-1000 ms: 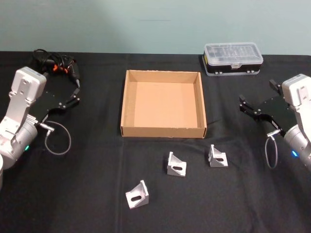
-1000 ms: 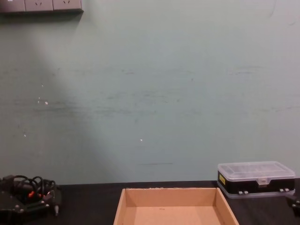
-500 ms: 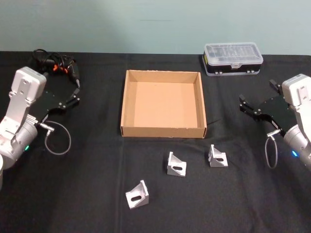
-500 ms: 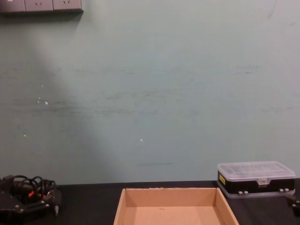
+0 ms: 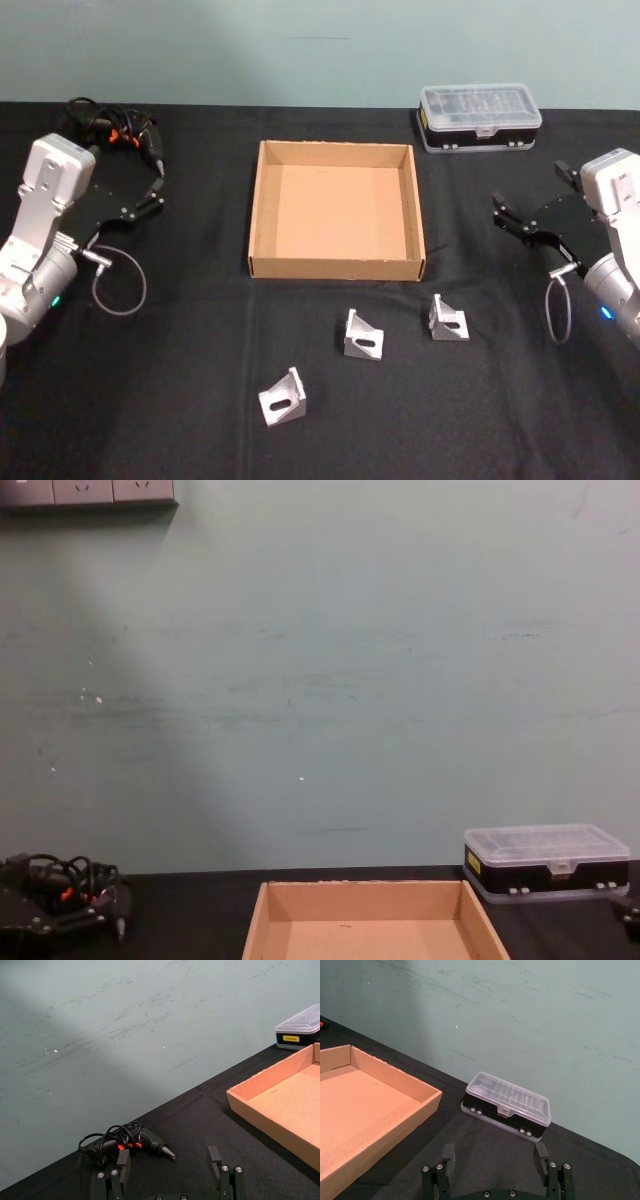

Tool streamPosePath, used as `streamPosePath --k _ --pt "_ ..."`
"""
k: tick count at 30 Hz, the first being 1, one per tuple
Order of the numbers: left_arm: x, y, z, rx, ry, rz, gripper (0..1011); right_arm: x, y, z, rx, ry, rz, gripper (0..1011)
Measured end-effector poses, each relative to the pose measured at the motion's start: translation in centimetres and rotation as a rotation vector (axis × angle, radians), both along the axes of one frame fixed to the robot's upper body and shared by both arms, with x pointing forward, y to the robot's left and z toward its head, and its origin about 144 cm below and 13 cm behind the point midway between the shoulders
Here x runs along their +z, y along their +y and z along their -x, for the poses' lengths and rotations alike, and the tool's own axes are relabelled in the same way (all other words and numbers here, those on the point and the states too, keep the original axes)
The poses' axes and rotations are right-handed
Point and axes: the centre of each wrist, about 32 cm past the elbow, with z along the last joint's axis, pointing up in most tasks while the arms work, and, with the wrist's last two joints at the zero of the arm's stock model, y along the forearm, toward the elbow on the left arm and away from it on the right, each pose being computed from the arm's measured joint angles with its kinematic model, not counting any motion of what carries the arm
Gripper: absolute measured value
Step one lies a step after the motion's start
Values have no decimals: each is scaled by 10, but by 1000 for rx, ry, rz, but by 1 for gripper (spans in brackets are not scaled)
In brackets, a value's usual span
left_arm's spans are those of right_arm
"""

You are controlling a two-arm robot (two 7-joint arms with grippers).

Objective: Use one hand to pick up the angle iron from the table and place it into the box.

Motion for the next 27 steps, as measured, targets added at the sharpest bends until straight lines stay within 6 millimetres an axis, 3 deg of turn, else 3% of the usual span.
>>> streamPosePath --k 20,27 --pt "0 0 0 0 0 0 1000 0 0 0 1 0 0 1000" --pt "0 0 0 0 0 0 1000 14 -13 -2 73 -14 4 1000"
